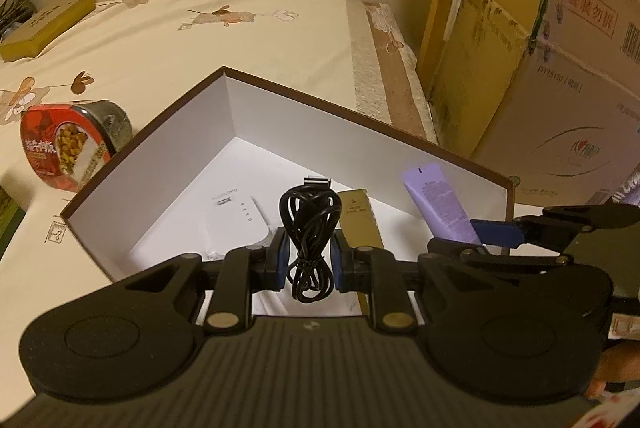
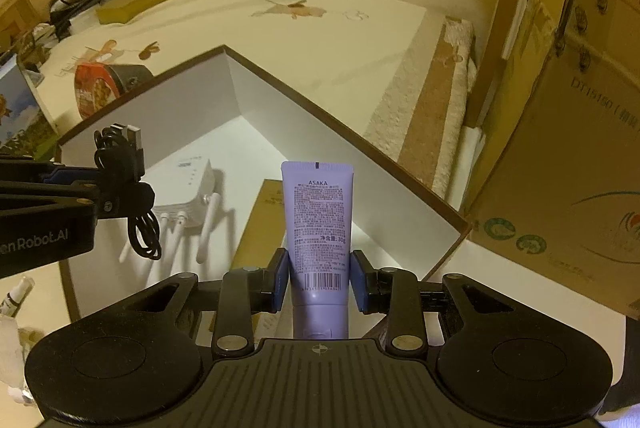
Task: Organize rigid objects
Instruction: 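Carry the black cable and purple tube with both tools into the shoebox, then open both tools to release the cable and tube inside the shoebox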
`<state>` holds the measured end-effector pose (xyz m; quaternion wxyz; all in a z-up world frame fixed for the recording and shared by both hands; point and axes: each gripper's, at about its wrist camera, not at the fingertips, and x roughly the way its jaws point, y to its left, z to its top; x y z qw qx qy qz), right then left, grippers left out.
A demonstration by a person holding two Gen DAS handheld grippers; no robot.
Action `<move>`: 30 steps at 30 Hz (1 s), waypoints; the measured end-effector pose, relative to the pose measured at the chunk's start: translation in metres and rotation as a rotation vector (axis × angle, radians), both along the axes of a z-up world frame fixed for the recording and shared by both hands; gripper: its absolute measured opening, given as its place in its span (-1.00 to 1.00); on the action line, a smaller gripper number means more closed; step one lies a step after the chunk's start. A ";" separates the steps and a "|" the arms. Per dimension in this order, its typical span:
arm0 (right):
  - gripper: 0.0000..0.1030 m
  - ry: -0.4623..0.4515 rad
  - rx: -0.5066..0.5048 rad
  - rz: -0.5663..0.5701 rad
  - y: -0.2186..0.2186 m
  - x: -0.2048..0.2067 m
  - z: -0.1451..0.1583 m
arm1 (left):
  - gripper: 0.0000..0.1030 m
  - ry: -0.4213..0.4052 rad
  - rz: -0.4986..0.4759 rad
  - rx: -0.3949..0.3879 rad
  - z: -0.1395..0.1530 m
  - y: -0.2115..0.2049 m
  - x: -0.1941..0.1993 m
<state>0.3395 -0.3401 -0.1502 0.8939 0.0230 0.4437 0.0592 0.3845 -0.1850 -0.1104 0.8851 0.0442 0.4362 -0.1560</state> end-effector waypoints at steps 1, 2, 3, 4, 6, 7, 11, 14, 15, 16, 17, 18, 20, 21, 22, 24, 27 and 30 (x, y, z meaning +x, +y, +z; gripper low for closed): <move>-0.43 0.003 0.000 -0.004 -0.001 0.002 -0.001 | -0.66 0.001 -0.003 0.002 -0.001 -0.002 0.001; -0.43 0.004 -0.001 -0.006 -0.001 0.003 -0.001 | -0.66 0.002 -0.007 0.004 -0.002 -0.003 0.003; -0.43 -0.009 -0.002 -0.001 0.000 0.004 -0.001 | -0.66 0.003 -0.008 0.003 -0.003 -0.004 0.004; -0.43 -0.023 -0.012 0.003 0.000 0.005 0.000 | -0.66 0.006 -0.010 0.002 -0.004 -0.005 0.005; -0.41 -0.026 -0.038 0.004 0.001 0.007 0.001 | -0.66 0.010 -0.013 0.003 -0.006 -0.005 0.007; -0.41 -0.022 -0.033 -0.001 -0.001 0.008 0.002 | -0.66 0.011 -0.015 0.005 -0.007 -0.006 0.008; -0.39 -0.015 0.028 -0.035 -0.010 0.010 0.002 | -0.66 0.013 -0.024 -0.002 -0.010 -0.008 0.012; -0.38 -0.010 0.053 -0.045 -0.014 0.009 0.002 | -0.63 0.015 -0.042 -0.011 -0.012 -0.011 0.013; -0.37 -0.009 0.055 -0.043 -0.013 0.009 0.003 | -0.58 0.020 -0.043 -0.009 -0.012 -0.012 0.014; -0.37 -0.008 0.057 -0.041 -0.013 0.008 0.003 | -0.51 0.022 -0.040 -0.008 -0.012 -0.012 0.014; -0.34 -0.009 0.060 -0.038 -0.013 0.006 0.003 | -0.35 0.025 -0.039 -0.008 -0.012 -0.011 0.014; -0.28 -0.009 0.063 -0.036 -0.013 0.005 0.004 | -0.26 0.026 -0.037 -0.012 -0.012 -0.010 0.014; -0.13 -0.013 0.067 -0.033 -0.012 0.001 0.006 | -0.22 0.031 -0.032 -0.015 -0.011 -0.007 0.015; -0.02 -0.019 0.069 -0.032 -0.011 -0.001 0.007 | -0.22 0.035 -0.031 -0.014 -0.011 -0.005 0.015; 0.03 -0.027 0.069 -0.031 -0.010 -0.003 0.008 | -0.22 0.039 -0.026 -0.013 -0.010 -0.003 0.015; 0.17 -0.042 0.073 -0.025 -0.008 -0.009 0.012 | -0.21 0.042 -0.016 -0.014 -0.008 0.004 0.013; 0.27 -0.050 0.078 -0.013 -0.005 -0.017 0.016 | -0.19 0.033 0.004 -0.012 -0.001 0.018 0.006; 0.30 -0.056 0.079 0.003 0.001 -0.026 0.020 | -0.11 0.028 0.038 -0.014 0.007 0.034 -0.002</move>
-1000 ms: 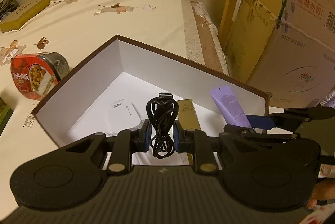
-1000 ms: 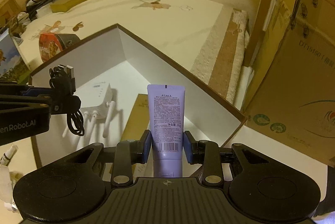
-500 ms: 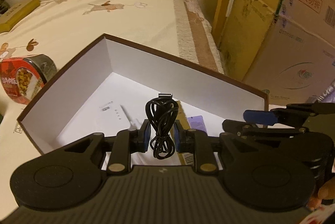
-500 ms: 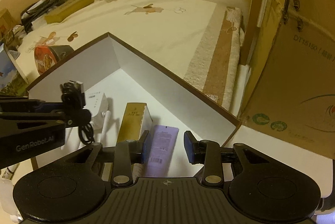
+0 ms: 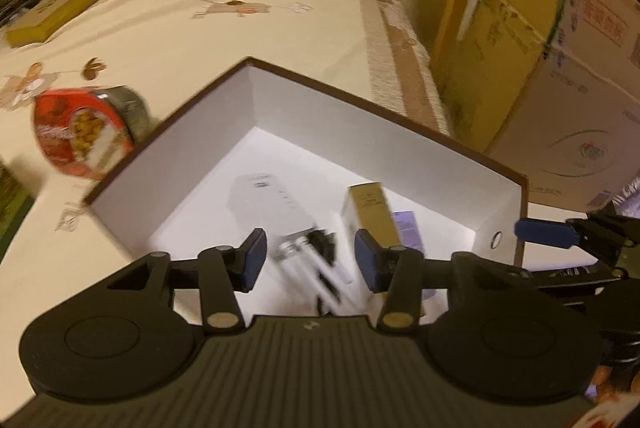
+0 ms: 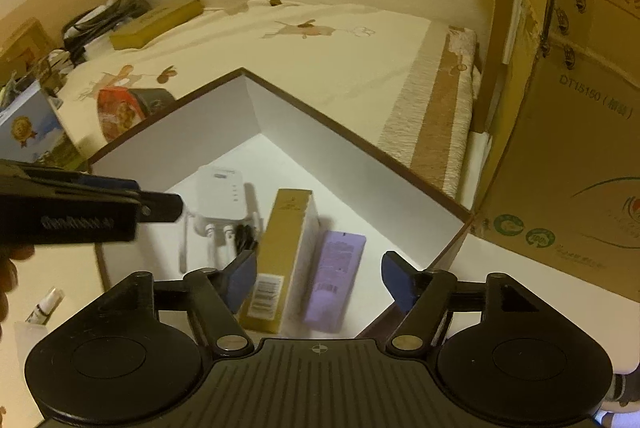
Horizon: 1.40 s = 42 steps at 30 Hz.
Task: Organize rigid objects
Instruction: 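Open both tools to release the cable and tube inside the shoebox, then move both tools back toward the remaining items on the bed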
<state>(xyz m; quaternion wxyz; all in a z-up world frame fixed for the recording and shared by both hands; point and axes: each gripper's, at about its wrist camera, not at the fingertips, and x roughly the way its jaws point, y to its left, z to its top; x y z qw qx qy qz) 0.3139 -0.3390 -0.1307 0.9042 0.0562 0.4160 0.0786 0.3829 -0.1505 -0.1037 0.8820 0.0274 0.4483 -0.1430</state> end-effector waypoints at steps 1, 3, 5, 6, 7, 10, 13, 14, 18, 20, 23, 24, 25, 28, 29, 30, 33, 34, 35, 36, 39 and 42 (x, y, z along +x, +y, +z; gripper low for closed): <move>0.30 -0.003 0.003 0.001 0.002 -0.003 0.002 | -0.11 -0.002 0.010 -0.004 0.003 0.006 -0.003; 0.31 -0.011 0.015 0.001 0.004 -0.008 0.005 | -0.10 -0.006 0.027 -0.010 0.009 0.018 -0.010; 0.31 -0.015 0.028 -0.002 0.007 -0.014 0.009 | -0.09 -0.009 0.041 -0.013 0.015 0.029 -0.018; 0.31 -0.017 0.034 -0.006 0.008 -0.017 0.011 | -0.09 -0.010 0.046 -0.013 0.018 0.034 -0.022; 0.31 -0.021 0.039 -0.011 0.009 -0.019 0.014 | -0.09 -0.013 0.050 -0.011 0.021 0.038 -0.026; 0.31 -0.028 0.055 -0.020 0.013 -0.028 0.022 | -0.09 -0.019 0.066 0.001 0.029 0.051 -0.040; 0.31 -0.036 0.058 -0.029 0.018 -0.038 0.030 | -0.09 -0.022 0.082 -0.003 0.037 0.064 -0.055; 0.31 -0.039 0.057 -0.032 0.020 -0.042 0.032 | -0.09 -0.019 0.089 -0.007 0.038 0.068 -0.061; 0.31 -0.042 0.065 -0.044 0.026 -0.057 0.040 | -0.09 -0.017 0.098 -0.009 0.044 0.082 -0.081; 0.31 -0.039 0.076 -0.045 0.029 -0.064 0.043 | -0.09 -0.012 0.109 -0.008 0.045 0.088 -0.093; 0.31 -0.025 0.093 -0.044 0.033 -0.076 0.047 | -0.09 0.004 0.132 -0.020 0.045 0.098 -0.107; 0.31 -0.020 0.098 -0.043 0.035 -0.079 0.048 | -0.09 0.009 0.140 -0.026 0.045 0.102 -0.112; 0.31 -0.015 0.103 -0.043 0.037 -0.083 0.049 | -0.09 0.013 0.146 -0.031 0.045 0.105 -0.117; 0.31 -0.009 0.117 -0.040 0.044 -0.094 0.053 | -0.09 0.023 0.169 -0.039 0.046 0.112 -0.130; 0.31 -0.008 0.120 -0.037 0.046 -0.098 0.054 | -0.09 0.027 0.179 -0.044 0.046 0.115 -0.135; 0.31 -0.006 0.123 -0.033 0.049 -0.102 0.055 | -0.09 0.030 0.185 -0.048 0.047 0.117 -0.138; 0.31 0.006 0.128 -0.022 0.056 -0.111 0.055 | -0.09 0.039 0.202 -0.056 0.048 0.123 -0.149; 0.31 0.010 0.129 -0.019 0.059 -0.114 0.055 | -0.09 0.042 0.206 -0.059 0.048 0.125 -0.152; 0.31 0.014 0.129 -0.018 0.061 -0.116 0.054 | -0.09 0.045 0.209 -0.061 0.048 0.127 -0.155; 0.31 0.020 0.130 -0.019 0.063 -0.118 0.054 | -0.09 0.048 0.211 -0.062 0.048 0.128 -0.158; 0.31 0.038 0.140 -0.013 0.068 -0.126 0.050 | -0.09 0.053 0.219 -0.063 0.046 0.130 -0.165; 0.31 0.059 0.135 -0.012 0.074 -0.131 0.045 | -0.09 0.059 0.221 -0.059 0.042 0.131 -0.172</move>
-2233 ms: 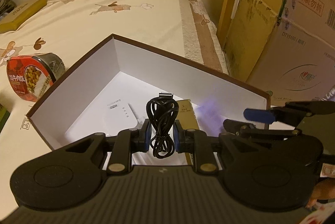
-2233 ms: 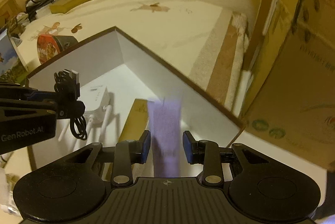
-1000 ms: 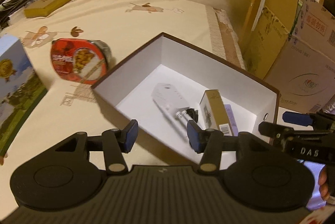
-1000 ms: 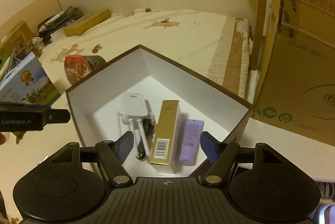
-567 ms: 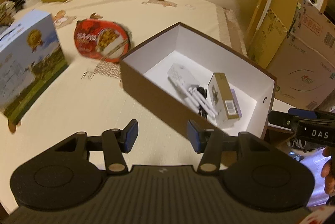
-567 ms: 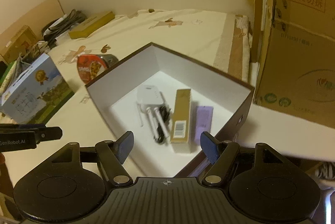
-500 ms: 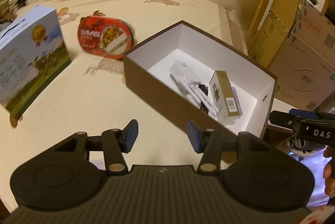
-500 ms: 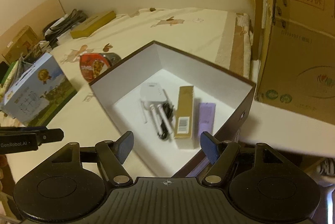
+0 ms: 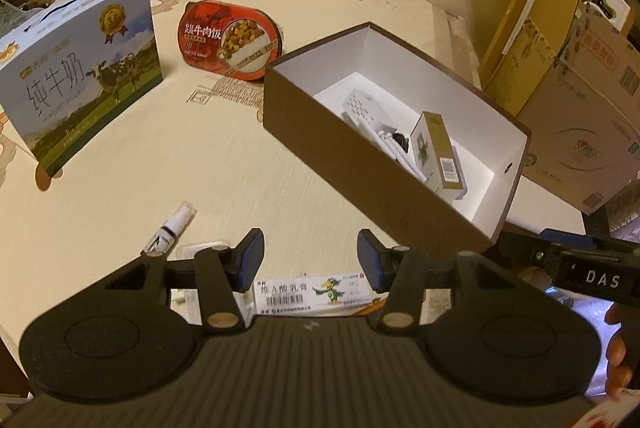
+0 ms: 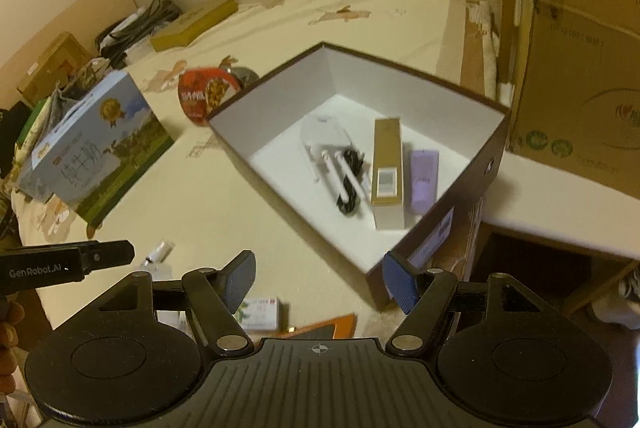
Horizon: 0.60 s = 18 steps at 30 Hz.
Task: Organize rigid objects
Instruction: 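Move both tools back toward the remaining items on the bed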
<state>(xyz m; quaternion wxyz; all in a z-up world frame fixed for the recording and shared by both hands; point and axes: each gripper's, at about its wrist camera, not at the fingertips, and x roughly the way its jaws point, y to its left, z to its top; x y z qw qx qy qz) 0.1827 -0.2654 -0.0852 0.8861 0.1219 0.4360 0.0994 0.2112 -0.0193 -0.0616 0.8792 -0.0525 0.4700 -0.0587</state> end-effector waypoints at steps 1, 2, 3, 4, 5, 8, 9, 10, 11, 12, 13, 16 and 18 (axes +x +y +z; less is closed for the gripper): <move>0.31 0.009 -0.002 0.001 0.001 -0.002 -0.002 | -0.09 0.004 0.001 -0.001 -0.001 0.000 -0.001; 0.31 0.019 -0.002 0.002 0.003 -0.003 -0.004 | -0.09 0.007 0.002 -0.001 -0.003 0.000 -0.004; 0.31 0.026 -0.002 0.004 0.004 -0.005 -0.006 | -0.09 0.009 0.003 0.000 -0.004 0.000 -0.005; 0.31 0.033 -0.002 0.006 0.004 -0.006 -0.007 | -0.09 0.013 0.003 0.002 -0.006 0.001 -0.006; 0.31 0.039 -0.003 0.009 0.005 -0.007 -0.008 | -0.09 0.018 0.004 0.008 -0.008 0.001 -0.009; 0.31 0.053 -0.002 0.015 0.009 -0.011 -0.011 | -0.09 0.028 0.006 0.014 -0.013 0.004 -0.014; 0.31 0.056 0.000 0.018 0.009 -0.012 -0.012 | -0.09 0.030 0.009 0.015 -0.014 0.005 -0.016; 0.31 0.058 0.001 0.023 0.010 -0.013 -0.012 | -0.09 0.032 0.015 0.014 -0.015 0.006 -0.018; 0.31 0.061 0.002 0.027 0.012 -0.013 -0.013 | -0.09 0.035 0.019 0.015 -0.016 0.007 -0.020; 0.31 0.064 0.002 0.031 0.013 -0.014 -0.014 | -0.09 0.036 0.022 0.017 -0.017 0.009 -0.021; 0.31 0.069 0.003 0.036 0.014 -0.014 -0.015 | -0.09 0.037 0.025 0.020 -0.019 0.010 -0.023; 0.31 0.084 0.010 0.049 0.019 -0.015 -0.019 | -0.09 0.046 0.032 0.024 -0.023 0.014 -0.026; 0.31 0.094 0.010 0.055 0.022 -0.016 -0.022 | -0.09 0.052 0.035 0.029 -0.027 0.016 -0.028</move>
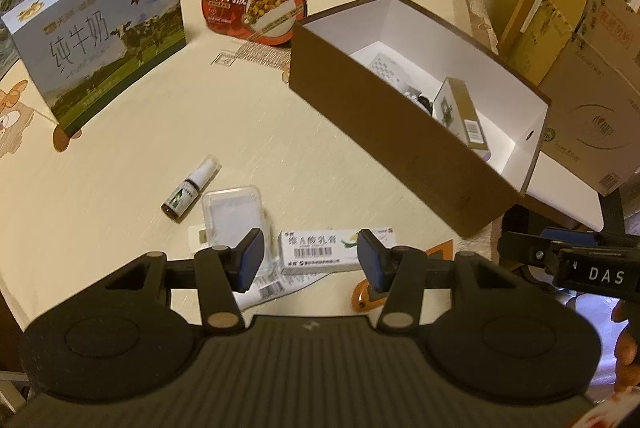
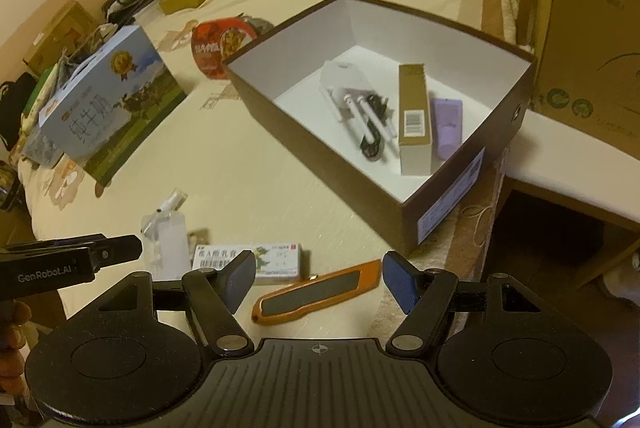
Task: Organize rigid objects
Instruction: 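Move both tools back toward the remaining items on the bed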
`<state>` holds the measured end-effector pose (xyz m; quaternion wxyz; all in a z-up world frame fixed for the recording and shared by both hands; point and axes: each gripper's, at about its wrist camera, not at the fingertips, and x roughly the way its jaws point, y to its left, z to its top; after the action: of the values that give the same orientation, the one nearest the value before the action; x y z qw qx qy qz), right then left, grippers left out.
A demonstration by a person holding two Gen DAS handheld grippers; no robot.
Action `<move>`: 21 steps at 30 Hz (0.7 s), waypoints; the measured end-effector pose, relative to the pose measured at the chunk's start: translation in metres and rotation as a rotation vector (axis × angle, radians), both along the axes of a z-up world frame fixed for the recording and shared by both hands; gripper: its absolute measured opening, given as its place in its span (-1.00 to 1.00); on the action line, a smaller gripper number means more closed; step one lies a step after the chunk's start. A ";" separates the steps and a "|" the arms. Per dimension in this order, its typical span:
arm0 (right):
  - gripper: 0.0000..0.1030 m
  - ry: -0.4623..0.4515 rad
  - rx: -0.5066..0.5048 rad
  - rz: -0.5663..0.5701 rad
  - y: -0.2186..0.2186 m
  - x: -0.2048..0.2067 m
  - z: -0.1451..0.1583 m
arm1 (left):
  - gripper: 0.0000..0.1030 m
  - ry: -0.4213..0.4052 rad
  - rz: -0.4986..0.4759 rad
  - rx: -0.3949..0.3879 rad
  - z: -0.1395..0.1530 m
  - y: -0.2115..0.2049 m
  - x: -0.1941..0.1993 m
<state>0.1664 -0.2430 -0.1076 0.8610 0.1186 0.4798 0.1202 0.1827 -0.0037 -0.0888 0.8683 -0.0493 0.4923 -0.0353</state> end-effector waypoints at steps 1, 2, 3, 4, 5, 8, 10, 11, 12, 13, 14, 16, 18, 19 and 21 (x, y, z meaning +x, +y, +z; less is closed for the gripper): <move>0.31 0.006 0.000 0.004 0.002 0.000 -0.002 | -0.09 0.005 0.001 0.002 -0.002 0.001 -0.001; 0.31 0.011 0.000 0.009 0.003 -0.001 -0.004 | -0.09 0.010 0.003 0.003 -0.004 0.002 -0.002; 0.31 0.017 0.000 0.013 0.004 -0.001 -0.006 | -0.09 0.014 0.007 0.003 -0.007 0.003 -0.004; 0.31 0.023 -0.001 0.016 0.005 -0.002 -0.008 | -0.09 0.017 0.010 0.002 -0.009 0.004 -0.005; 0.31 0.028 -0.001 0.019 0.006 -0.002 -0.010 | -0.09 0.022 0.013 0.003 -0.011 0.005 -0.006; 0.31 0.044 -0.002 0.032 0.009 -0.003 -0.015 | -0.09 0.034 0.019 0.005 -0.016 0.007 -0.009; 0.31 0.054 -0.005 0.042 0.012 -0.004 -0.018 | -0.09 0.045 0.022 0.006 -0.020 0.008 -0.011; 0.31 0.058 -0.006 0.045 0.012 -0.005 -0.020 | -0.09 0.050 0.022 0.007 -0.022 0.008 -0.012; 0.31 0.062 -0.007 0.047 0.013 -0.005 -0.021 | -0.09 0.053 0.021 0.008 -0.024 0.008 -0.013; 0.31 0.067 -0.008 0.049 0.014 -0.006 -0.023 | -0.09 0.056 0.021 0.009 -0.026 0.008 -0.014; 0.31 0.071 -0.007 0.050 0.014 -0.007 -0.025 | -0.09 0.060 0.019 0.010 -0.028 0.008 -0.015; 0.31 0.079 -0.009 0.056 0.015 -0.008 -0.028 | -0.09 0.067 0.017 0.013 -0.032 0.008 -0.017; 0.31 0.087 -0.012 0.060 0.016 -0.009 -0.031 | -0.09 0.072 0.017 0.015 -0.035 0.008 -0.018; 0.31 0.091 -0.013 0.062 0.016 -0.009 -0.032 | -0.09 0.075 0.017 0.016 -0.036 0.008 -0.018; 0.31 0.099 -0.016 0.063 0.016 -0.009 -0.035 | -0.09 0.079 0.016 0.018 -0.039 0.008 -0.019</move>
<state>0.1573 -0.2268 -0.1430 0.8329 0.1025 0.5262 0.1376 0.1641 0.0041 -0.1279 0.8489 -0.0467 0.5261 -0.0220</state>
